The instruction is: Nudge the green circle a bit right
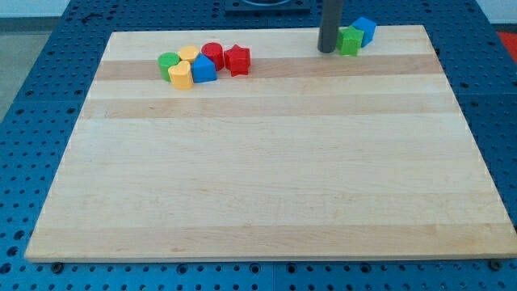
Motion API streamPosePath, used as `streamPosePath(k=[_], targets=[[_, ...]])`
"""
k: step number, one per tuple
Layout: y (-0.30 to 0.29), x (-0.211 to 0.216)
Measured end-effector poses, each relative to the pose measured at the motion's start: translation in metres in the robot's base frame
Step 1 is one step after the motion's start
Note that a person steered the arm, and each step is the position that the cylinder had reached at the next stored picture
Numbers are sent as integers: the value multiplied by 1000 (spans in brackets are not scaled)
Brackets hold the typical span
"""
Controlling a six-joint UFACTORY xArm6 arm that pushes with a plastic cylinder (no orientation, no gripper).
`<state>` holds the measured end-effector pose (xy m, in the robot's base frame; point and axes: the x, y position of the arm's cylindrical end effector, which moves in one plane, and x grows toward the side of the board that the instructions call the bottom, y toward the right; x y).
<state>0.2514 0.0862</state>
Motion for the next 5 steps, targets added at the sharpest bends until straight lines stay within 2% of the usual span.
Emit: streamPosePath(k=[1, 2, 3, 4, 5], targets=[[-57, -16], [-113, -53], [-192, -60], [-282, -53], [-363, -20]])
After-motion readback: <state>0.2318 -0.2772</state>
